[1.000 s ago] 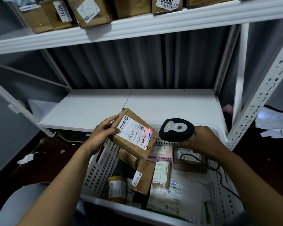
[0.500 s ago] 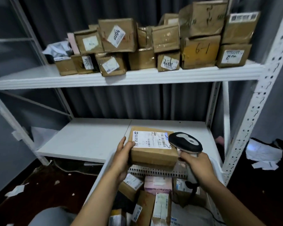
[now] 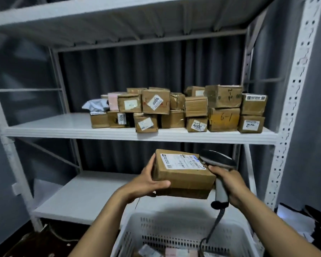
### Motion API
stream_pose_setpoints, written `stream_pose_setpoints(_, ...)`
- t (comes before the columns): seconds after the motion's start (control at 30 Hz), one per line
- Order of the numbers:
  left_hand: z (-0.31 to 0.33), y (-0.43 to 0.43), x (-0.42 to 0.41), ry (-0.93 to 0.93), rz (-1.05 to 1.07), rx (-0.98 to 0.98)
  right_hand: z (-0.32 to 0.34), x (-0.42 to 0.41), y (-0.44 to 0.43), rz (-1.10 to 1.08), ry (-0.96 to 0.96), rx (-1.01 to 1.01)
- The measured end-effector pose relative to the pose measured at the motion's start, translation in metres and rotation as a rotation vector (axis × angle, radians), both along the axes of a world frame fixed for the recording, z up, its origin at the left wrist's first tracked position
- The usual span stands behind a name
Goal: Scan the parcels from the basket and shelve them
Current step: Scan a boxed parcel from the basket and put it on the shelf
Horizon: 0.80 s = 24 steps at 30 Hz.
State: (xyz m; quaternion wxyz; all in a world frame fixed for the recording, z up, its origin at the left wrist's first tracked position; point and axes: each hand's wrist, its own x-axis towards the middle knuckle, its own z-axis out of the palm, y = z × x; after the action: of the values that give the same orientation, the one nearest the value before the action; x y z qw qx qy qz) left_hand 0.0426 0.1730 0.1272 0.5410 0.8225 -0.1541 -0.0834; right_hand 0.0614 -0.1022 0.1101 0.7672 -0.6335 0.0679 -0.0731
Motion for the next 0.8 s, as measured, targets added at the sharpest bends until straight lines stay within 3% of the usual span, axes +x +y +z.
stream_pose_setpoints(0.13,0.021,0.033,0.001,-0.082,0.051,0.183,0.032,0.002,0.018,0.037,-0.01,-0.048)
stream_pose_setpoints(0.47,0.024,0.143,-0.021,-0.196,0.251,-0.2,0.071,0.018,0.149,0.211,-0.115,-0.201)
stream_pose_setpoints(0.8,0.031,0.245,-0.011,-0.441,0.841,-0.278,0.104,0.062,0.278,0.266,-0.237,-0.39)
